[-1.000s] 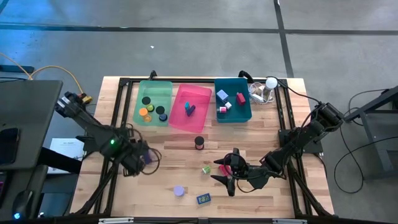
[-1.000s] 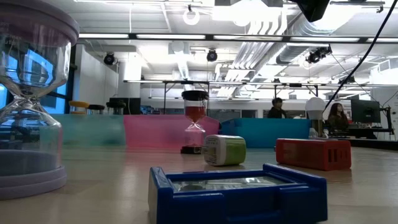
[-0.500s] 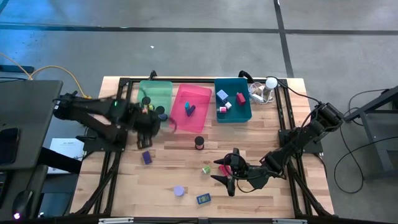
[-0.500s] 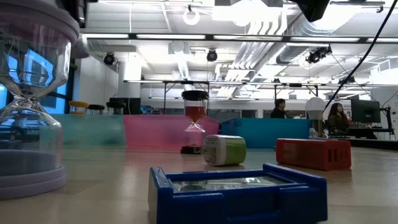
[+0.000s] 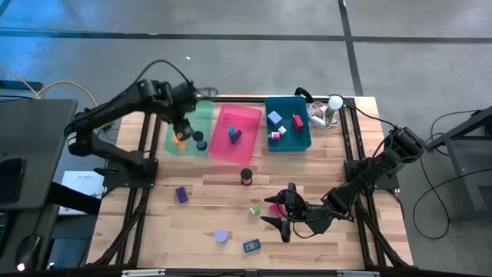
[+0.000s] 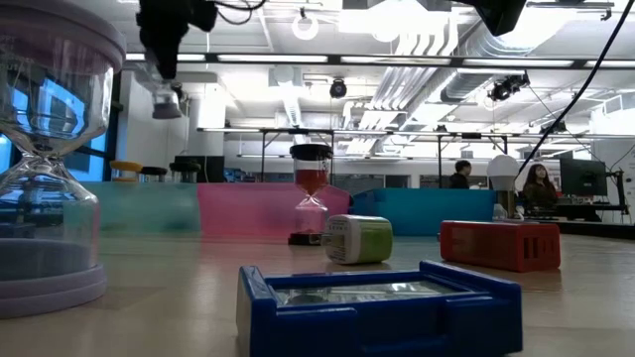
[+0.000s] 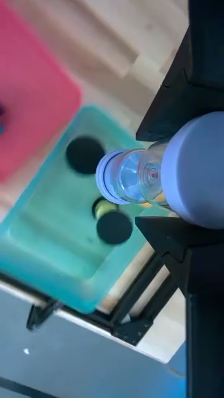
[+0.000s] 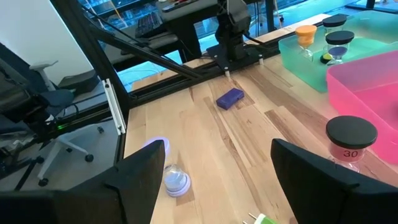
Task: Pick & Place Office items
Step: Put the top light purple hourglass into the green bin
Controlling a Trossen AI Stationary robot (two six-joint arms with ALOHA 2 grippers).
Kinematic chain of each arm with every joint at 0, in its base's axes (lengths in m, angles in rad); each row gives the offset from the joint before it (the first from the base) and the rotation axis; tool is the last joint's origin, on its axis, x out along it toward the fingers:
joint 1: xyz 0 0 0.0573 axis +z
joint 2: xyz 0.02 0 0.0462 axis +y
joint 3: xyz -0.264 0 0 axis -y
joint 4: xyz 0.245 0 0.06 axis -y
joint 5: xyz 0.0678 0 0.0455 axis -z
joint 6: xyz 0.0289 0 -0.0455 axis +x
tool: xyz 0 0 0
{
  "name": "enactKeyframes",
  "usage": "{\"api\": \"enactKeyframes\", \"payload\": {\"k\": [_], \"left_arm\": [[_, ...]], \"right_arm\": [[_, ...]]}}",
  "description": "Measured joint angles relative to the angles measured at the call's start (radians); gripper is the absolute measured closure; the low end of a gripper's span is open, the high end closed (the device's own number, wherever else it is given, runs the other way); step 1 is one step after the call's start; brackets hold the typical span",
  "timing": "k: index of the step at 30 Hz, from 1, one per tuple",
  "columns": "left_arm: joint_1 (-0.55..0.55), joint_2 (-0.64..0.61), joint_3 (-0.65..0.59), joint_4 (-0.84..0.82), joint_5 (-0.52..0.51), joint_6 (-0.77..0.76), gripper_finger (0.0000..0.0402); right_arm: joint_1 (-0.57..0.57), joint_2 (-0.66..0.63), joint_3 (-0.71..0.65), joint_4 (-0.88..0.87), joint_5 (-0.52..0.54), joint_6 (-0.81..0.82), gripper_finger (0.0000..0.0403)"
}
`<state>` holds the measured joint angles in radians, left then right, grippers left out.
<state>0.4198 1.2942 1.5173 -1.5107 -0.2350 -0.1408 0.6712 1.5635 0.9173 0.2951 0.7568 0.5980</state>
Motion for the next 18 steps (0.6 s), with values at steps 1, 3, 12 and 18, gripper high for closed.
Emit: {"api": "enactKeyframes", "payload": {"k": [1,3,12,18], "left_arm": [[0.036,0.000,0.000,0.012,0.003,0.013,0.0219],[0.103,0.005,0.000,0.049,0.003,0.037,0.0219],[0.374,0.090,0.000,0.151,0.109,0.050,0.0219],[0.488,0.194,0.000,0.151,0.108,0.013,0.0219]], "right_arm": [[0.000,0.000,0.000,0.000,0.004,0.002,0.0119],[-0.002,0.000,0.000,0.000,0.017,0.008,0.0119],[-0.027,0.000,0.000,0.000,0.025,0.073,0.0119],[-0.025,0.000,0.000,0.000,0.027,0.088,0.0119]]}}
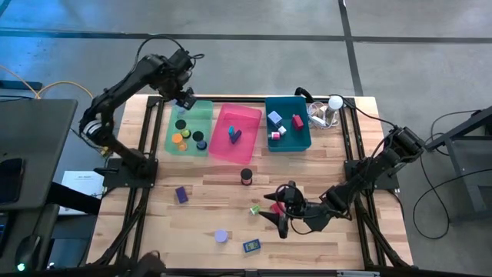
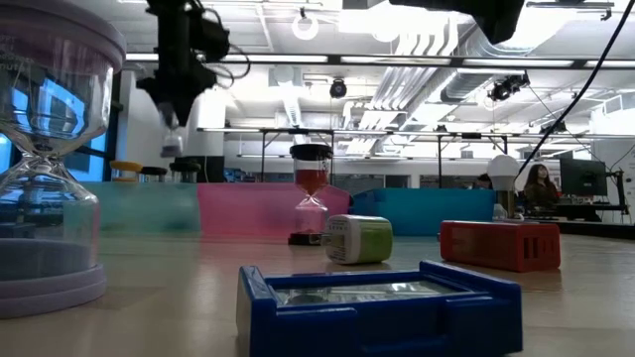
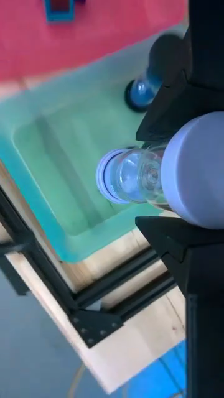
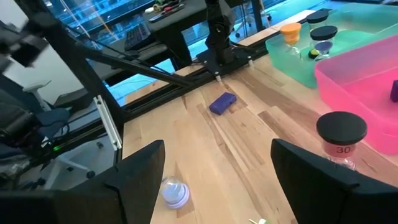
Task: Pick & Place Office items
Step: Put the top light purple hourglass into the green bin
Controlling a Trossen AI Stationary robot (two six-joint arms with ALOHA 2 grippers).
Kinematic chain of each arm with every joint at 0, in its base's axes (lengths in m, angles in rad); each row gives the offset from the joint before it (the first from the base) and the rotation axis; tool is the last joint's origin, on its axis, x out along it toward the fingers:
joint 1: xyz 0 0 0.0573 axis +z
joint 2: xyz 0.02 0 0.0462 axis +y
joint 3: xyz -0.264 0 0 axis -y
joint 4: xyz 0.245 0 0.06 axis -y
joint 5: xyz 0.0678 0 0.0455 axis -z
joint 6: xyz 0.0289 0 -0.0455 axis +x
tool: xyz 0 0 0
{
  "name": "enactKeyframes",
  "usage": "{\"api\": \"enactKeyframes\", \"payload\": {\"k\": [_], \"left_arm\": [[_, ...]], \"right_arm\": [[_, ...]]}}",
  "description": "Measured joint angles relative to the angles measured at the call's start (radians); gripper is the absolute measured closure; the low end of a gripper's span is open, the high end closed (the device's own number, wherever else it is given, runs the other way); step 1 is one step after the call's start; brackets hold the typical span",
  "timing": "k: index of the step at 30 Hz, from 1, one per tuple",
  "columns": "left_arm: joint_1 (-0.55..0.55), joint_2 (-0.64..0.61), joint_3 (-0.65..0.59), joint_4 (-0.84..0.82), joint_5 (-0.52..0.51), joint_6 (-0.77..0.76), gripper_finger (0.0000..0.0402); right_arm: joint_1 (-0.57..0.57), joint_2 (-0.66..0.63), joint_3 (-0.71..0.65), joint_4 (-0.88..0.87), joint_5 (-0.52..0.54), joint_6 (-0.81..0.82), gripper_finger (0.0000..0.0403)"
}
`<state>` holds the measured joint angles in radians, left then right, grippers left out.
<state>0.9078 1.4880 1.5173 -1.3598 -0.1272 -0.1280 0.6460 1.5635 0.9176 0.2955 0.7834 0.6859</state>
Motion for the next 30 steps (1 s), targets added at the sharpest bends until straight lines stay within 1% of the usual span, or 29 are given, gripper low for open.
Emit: {"api": "enactKeyframes", "payload": {"k": [5,9,11,20,23,30], "left_arm": [[0.037,0.082,-0.001,0.020,0.001,0.011,0.0219],[0.047,0.116,-0.001,0.063,0.057,0.045,0.0219],[0.050,0.127,-0.001,0.067,0.057,0.045,0.0219],[0.094,0.134,-0.006,0.097,0.051,0.018,0.0219],[0.099,0.134,-0.034,0.144,0.051,0.017,0.0219],[0.115,0.134,-0.102,0.196,0.059,0.025,0.0219]], "right_arm": [[0.000,0.000,0.000,0.000,0.000,0.004,0.0119],[0.000,0.000,0.000,0.000,0.000,0.021,0.0119],[0.000,0.000,0.000,0.000,-0.001,0.021,0.0119],[0.000,0.000,0.000,0.000,-0.001,0.022,0.0119],[0.000,0.000,0.000,0.000,-0.001,0.023,0.0119],[0.002,0.000,0.000,0.000,-0.002,0.048,0.0119]]}}
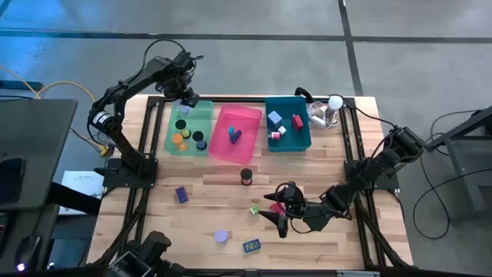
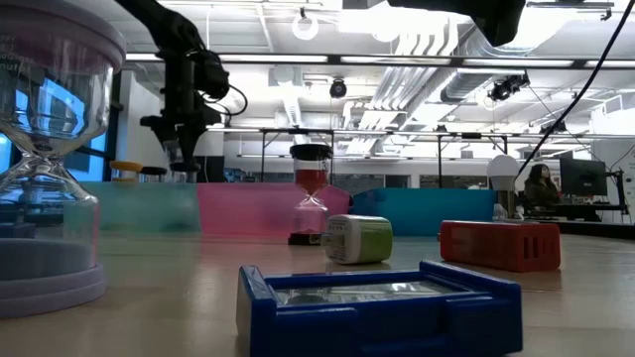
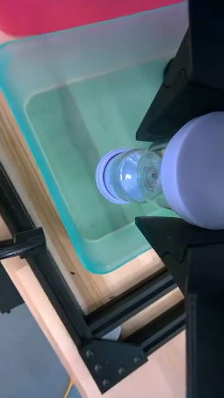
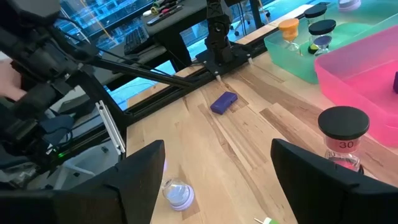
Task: Pick & Place Office items
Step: Put the top light purple hourglass into the green bin
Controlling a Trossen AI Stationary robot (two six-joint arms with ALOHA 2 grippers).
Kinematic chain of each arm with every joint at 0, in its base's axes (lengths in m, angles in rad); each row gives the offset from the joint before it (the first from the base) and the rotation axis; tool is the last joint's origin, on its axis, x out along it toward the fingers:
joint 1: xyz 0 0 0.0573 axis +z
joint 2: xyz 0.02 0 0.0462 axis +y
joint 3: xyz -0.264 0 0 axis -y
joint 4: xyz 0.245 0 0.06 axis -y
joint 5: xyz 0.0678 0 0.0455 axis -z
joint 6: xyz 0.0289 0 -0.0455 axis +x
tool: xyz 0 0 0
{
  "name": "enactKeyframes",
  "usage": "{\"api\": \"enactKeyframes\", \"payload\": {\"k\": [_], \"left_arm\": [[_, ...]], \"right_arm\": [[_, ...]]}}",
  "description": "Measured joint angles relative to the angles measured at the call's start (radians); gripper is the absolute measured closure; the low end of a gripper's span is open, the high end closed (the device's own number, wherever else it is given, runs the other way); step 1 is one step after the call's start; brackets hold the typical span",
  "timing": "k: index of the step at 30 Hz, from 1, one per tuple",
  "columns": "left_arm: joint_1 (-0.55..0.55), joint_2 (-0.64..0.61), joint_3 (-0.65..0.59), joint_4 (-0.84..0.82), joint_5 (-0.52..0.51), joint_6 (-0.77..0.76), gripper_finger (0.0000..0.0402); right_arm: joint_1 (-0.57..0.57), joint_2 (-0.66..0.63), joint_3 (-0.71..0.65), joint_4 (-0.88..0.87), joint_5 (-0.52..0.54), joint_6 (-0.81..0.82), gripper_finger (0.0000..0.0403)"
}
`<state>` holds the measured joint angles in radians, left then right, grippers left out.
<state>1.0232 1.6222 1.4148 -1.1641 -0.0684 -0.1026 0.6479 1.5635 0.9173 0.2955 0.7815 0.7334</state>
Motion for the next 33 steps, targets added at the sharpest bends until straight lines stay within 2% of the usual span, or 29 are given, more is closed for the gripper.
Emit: {"api": "enactKeyframes", "payload": {"k": [15,26,33], "left_arm": [[0.005,0.003,-0.097,0.101,0.013,0.011,0.0219],[-0.012,0.129,-0.098,0.105,0.013,-0.027,0.0219],[-0.015,0.149,-0.094,0.132,0.008,-0.030,0.0219]], "right_arm": [[0.000,0.000,0.000,0.000,0.001,-0.003,0.0119],[0.000,0.000,0.000,0.000,0.001,-0.004,0.0119],[0.000,0.000,0.000,-0.002,0.001,-0.004,0.0119]]}}
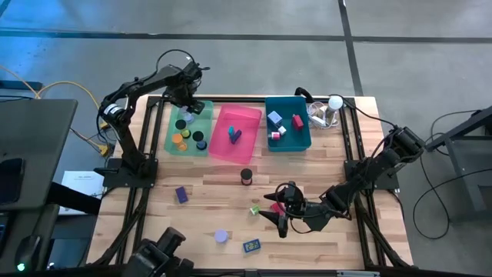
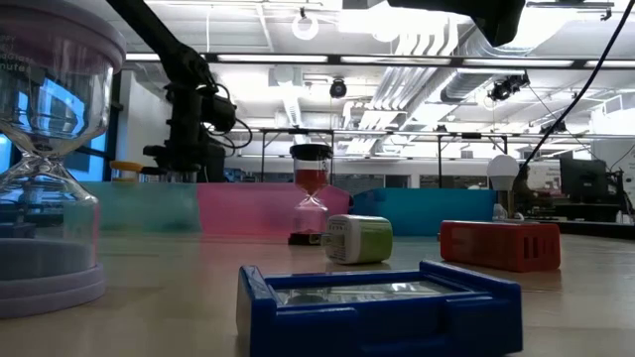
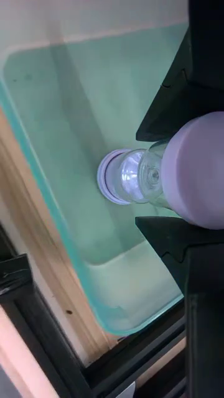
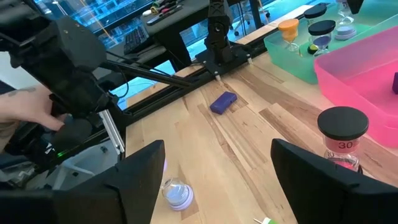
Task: Pick & Place Office items
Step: Put the top light purple hourglass into the green bin
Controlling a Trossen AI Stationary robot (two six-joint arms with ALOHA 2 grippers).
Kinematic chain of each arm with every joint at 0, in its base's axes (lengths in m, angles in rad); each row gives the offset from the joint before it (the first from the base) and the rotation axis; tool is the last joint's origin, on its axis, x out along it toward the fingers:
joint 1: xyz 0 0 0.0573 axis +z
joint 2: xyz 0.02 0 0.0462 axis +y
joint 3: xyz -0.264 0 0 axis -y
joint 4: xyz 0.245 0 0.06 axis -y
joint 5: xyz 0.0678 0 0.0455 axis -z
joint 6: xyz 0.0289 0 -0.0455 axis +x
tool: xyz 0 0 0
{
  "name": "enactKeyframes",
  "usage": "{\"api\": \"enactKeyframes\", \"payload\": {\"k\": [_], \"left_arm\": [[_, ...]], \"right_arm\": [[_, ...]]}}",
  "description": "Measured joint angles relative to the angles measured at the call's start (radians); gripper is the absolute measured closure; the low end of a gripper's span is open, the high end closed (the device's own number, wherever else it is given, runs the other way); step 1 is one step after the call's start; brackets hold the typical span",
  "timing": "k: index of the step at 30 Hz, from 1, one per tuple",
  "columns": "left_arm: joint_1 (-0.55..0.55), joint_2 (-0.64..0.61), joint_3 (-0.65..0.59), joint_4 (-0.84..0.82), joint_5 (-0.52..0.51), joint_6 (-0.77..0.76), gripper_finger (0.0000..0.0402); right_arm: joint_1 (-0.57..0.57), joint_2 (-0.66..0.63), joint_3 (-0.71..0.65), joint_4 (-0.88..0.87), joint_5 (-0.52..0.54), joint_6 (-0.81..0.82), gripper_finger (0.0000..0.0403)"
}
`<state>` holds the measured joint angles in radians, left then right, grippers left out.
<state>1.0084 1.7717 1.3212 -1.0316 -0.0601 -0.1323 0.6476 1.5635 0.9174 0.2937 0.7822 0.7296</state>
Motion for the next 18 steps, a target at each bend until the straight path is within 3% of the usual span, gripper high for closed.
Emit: {"api": "enactKeyframes", "payload": {"k": [5,12,18], "left_arm": [[-0.003,-0.001,-0.001,-0.005,0.003,-0.022,0.0212],[-0.019,0.003,-0.005,-0.007,0.010,-0.018,0.0149],[-0.029,-0.001,-0.006,-0.014,0.055,-0.017,0.0142]], "right_arm": [[0.000,0.000,0.000,-0.005,0.000,0.000,0.0119],[0.000,0.000,0.000,-0.007,0.000,0.000,0.0119],[0.000,0.000,0.000,-0.008,0.000,0.000,0.0119]]}}
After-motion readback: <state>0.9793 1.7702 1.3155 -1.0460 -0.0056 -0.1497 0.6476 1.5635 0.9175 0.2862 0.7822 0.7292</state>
